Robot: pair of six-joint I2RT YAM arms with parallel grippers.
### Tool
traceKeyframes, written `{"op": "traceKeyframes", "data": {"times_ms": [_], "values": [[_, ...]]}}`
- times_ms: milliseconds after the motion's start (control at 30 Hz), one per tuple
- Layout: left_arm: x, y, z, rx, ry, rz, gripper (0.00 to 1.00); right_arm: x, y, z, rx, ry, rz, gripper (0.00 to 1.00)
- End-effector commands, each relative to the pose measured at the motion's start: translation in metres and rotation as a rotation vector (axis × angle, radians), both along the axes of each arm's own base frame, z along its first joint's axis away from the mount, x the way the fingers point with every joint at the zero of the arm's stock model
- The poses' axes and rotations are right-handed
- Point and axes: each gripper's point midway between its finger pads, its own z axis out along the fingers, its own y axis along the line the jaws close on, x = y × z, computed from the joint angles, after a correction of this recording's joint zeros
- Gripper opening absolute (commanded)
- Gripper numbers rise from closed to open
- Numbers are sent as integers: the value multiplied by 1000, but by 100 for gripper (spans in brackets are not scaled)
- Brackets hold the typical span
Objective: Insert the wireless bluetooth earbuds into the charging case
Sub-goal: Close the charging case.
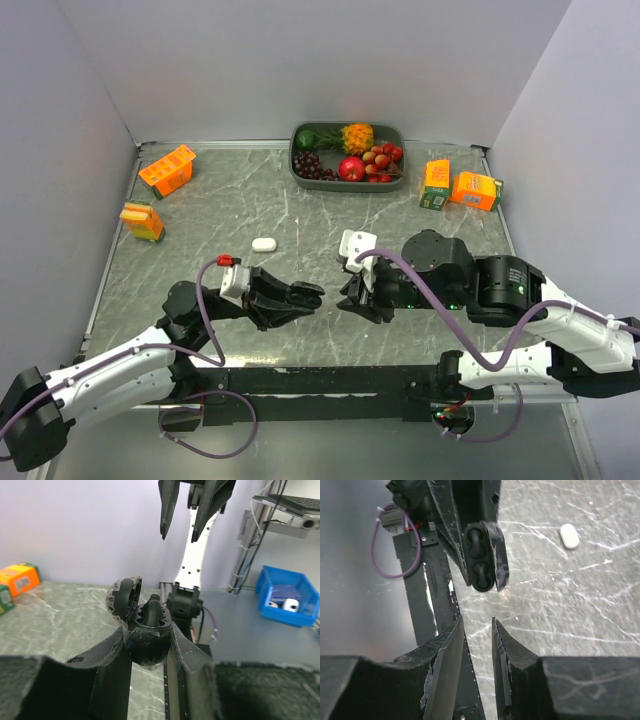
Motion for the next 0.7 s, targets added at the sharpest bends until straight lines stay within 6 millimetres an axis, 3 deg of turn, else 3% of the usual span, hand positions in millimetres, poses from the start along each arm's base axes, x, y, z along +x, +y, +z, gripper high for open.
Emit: {"op": "traceKeyframes", "data": {"times_ms": [0,333,533,667], "values": [[-13,0,21,-45,-28,-81,1,-7,12,6,48,-12,62,37],[-15,-4,26,-34,-38,-109,1,3,22,-7,35,-29,28,40],[-17,-4,23,-21,-37,-123,1,22,22,19,135,-84,-79,43],[-18,-4,21,-3,-38,-129,1,29,23,19,140,-86,-122,42]]}}
